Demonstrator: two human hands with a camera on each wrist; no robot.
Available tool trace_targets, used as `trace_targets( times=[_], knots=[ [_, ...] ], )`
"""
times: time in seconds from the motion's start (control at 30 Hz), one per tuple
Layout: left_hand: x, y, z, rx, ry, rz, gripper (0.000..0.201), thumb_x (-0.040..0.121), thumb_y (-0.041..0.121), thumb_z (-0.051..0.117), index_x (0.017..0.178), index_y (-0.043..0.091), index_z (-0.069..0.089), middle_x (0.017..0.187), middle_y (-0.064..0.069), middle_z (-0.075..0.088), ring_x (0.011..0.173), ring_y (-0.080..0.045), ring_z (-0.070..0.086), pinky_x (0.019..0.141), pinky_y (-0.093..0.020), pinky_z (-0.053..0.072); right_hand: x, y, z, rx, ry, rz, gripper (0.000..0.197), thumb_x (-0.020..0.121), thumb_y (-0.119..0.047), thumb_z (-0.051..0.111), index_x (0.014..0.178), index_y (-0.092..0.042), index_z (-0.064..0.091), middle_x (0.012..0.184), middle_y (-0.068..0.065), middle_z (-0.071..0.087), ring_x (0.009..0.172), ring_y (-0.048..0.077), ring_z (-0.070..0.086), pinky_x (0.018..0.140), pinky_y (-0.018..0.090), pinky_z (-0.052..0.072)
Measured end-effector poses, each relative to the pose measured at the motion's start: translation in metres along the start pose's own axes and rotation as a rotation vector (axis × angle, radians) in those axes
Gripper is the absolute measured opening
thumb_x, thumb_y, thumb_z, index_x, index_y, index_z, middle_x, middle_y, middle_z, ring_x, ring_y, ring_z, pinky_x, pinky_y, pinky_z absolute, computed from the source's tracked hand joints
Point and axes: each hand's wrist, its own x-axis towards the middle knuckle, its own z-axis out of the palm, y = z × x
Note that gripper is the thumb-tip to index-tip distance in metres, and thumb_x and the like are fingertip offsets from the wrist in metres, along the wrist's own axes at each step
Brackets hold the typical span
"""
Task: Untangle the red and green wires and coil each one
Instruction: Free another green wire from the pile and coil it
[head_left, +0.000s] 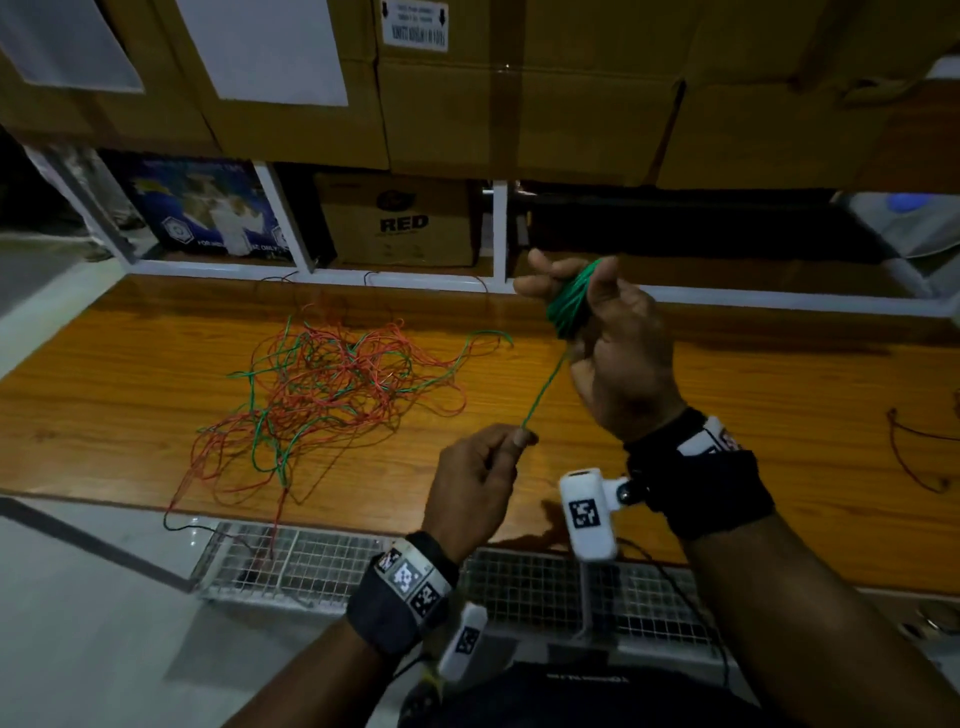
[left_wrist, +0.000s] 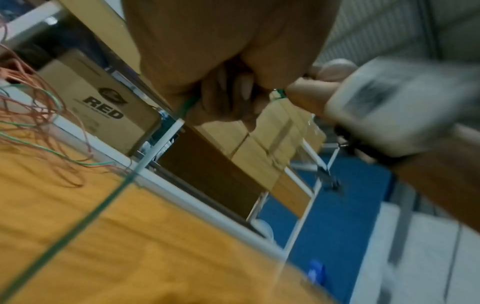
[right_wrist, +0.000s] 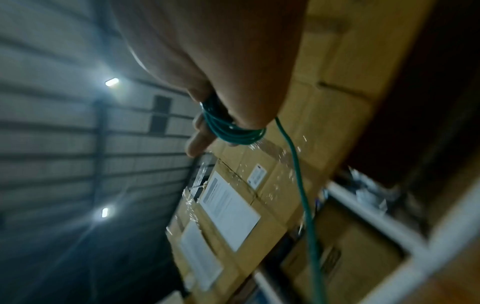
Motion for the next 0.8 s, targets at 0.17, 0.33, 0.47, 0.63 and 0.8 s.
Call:
trace_targets(
  times=[0.17,0.33,0.47,0.63,0.8],
  knots=[
    [-0.003,0.001,-0.02,0.135,0.06,0.043,0.029,0.1,0.045,0.056,0.095,0.025,0.077,0.05,0.004,0.049,0.043,-0.01,0.038,0.047,-0.033,0.032,-0.005,0.006,-0.026,-1.459,-0.246,0.109,0.041,0.106,-0.032,0.03,0.096,-0.017,0.068,0.106,0.003,0.071,0.109,0.018,0.065,0.089,0.03,0.05],
    [0.03,-0.002,-0.058,0.352,0.119,0.114,0.028,0.096,0.045,0.061,0.095,0.023,0.079,0.066,0.003,0.07,0.057,-0.014,0.061,0.051,-0.035,0.046,-0.031,0.028,-0.028,-1.37,-0.611,0.502,0.049,0.11,-0.04,0.039,0.084,-0.019,0.075,0.09,-0.008,0.073,0.083,0.004,0.062,0.077,0.028,0.044],
    [0.038,0.003,-0.072,0.215,-0.055,0.123,0.016,0.095,0.03,0.072,0.099,0.018,0.08,0.07,0.017,0.07,0.058,-0.009,0.062,0.055,-0.026,0.047,-0.047,0.037,-0.026,-1.015,-0.727,0.656,0.058,0.11,-0.044,0.035,0.093,-0.01,0.079,0.095,-0.016,0.074,0.101,0.006,0.063,0.093,0.028,0.044],
    [0.046,0.014,-0.078,-0.06,-0.12,0.122,0.02,0.093,0.019,0.067,0.103,0.006,0.079,0.069,0.001,0.07,0.057,-0.013,0.058,0.055,-0.023,0.044,-0.058,0.026,-0.017,-0.345,-0.727,0.637,0.049,0.112,-0.03,0.03,0.11,0.001,0.068,0.104,0.023,0.072,0.121,0.053,0.053,0.114,0.066,0.027],
    [0.044,0.013,-0.055,-0.235,-0.108,0.092,0.043,0.093,0.049,0.066,0.103,0.009,0.079,0.089,-0.022,0.073,0.077,-0.042,0.068,0.062,-0.049,0.055,-0.062,0.019,-0.004,-0.026,-0.68,0.585,0.046,0.107,-0.029,0.027,0.112,-0.002,0.063,0.101,0.014,0.072,0.114,0.049,0.058,0.109,0.054,0.04]
  ],
)
